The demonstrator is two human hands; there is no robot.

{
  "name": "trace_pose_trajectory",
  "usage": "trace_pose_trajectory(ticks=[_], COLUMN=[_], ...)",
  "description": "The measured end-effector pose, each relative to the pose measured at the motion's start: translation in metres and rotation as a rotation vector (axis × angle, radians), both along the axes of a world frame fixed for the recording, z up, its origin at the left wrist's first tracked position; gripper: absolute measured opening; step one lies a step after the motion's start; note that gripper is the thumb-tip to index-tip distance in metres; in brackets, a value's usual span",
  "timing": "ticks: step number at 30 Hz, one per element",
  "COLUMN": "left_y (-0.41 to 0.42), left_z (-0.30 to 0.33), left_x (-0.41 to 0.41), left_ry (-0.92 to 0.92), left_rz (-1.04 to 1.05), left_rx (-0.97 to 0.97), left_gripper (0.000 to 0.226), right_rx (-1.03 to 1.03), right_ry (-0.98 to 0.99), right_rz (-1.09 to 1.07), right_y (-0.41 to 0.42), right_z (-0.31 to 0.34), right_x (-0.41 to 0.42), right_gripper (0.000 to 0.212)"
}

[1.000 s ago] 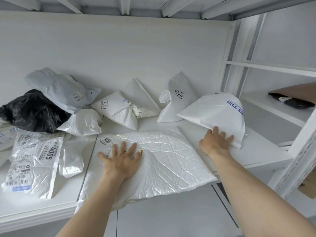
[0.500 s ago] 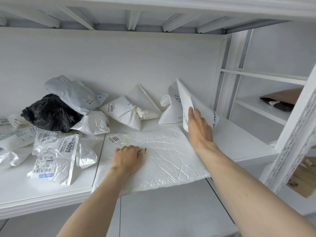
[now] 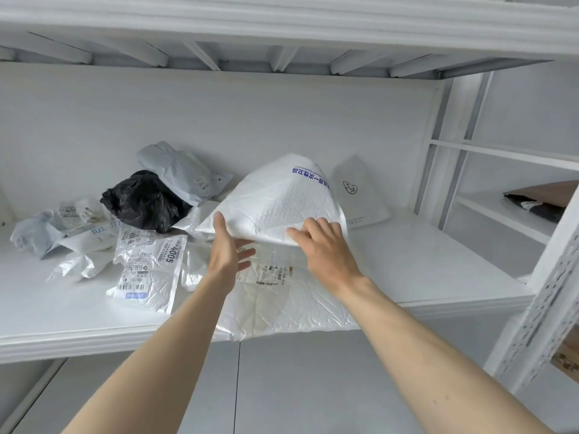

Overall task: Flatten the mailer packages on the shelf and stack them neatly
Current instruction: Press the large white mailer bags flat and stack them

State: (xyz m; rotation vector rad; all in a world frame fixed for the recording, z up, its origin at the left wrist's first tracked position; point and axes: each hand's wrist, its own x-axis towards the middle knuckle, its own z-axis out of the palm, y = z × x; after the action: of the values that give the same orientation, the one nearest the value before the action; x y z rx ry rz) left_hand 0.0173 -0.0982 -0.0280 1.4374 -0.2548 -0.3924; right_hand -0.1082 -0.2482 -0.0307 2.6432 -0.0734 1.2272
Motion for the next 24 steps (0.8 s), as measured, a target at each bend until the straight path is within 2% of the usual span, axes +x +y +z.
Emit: trace_pose_trajectory(ticks=[2, 4, 7, 10, 12, 14, 16, 19, 24], left_y=[0.012, 0.021, 0.035, 0.046, 0.048, 0.045, 0.038, 0.019, -0.023], left_z=[-0.001, -0.004, -0.014, -0.022, -0.02, -0.015, -0.007, 0.01, 0.027], left_x=[0.006, 0.009, 0.012, 0.018, 0.023, 0.029, 0.035, 0.033, 0.023], left_ry=[0.097, 0.136, 0.138, 0.142, 0.116, -0.007, -0.22, -0.439, -0.755], left_rz=[0.053, 0.054, 0.039, 0.039, 0.05, 0.113, 0.148, 0.119, 0.146], left_rx=[-0.048, -0.015, 0.052, 0.132, 0.203, 0.286, 0.409, 0.465, 0.511], left_gripper=[0.058, 0.042, 0.041, 0.051, 0.048, 0.038, 0.03, 0.033, 0.043], right_rx=[0.064, 0.128, 0.188, 0.298, 0.378, 0.437, 0.455, 0.558, 0.765], right_ry=[0.039, 0.136, 0.295, 0.513, 0.531, 0.461, 0.293, 0.087, 0.036], right_rz=[0.043, 0.06, 0.072, 0.05, 0.029, -0.003, -0.013, -0.034, -0.081], right_y=[-0.003, -0.008, -0.011, -0.015, -0.018, -0.021, -0.022, -0.023, -0.022], right_z=[-0.005, -0.008, -0.01, -0.011, -0.011, -0.011, -0.009, 0.002, 0.028], right_x=[0.0, -0.006, -0.018, -0.029, -0.031, -0.026, -0.017, 0.001, 0.033], right_gripper=[0.046, 0.054, 0.056, 0.037, 0.021, 0.023, 0.031, 0.038, 0.047])
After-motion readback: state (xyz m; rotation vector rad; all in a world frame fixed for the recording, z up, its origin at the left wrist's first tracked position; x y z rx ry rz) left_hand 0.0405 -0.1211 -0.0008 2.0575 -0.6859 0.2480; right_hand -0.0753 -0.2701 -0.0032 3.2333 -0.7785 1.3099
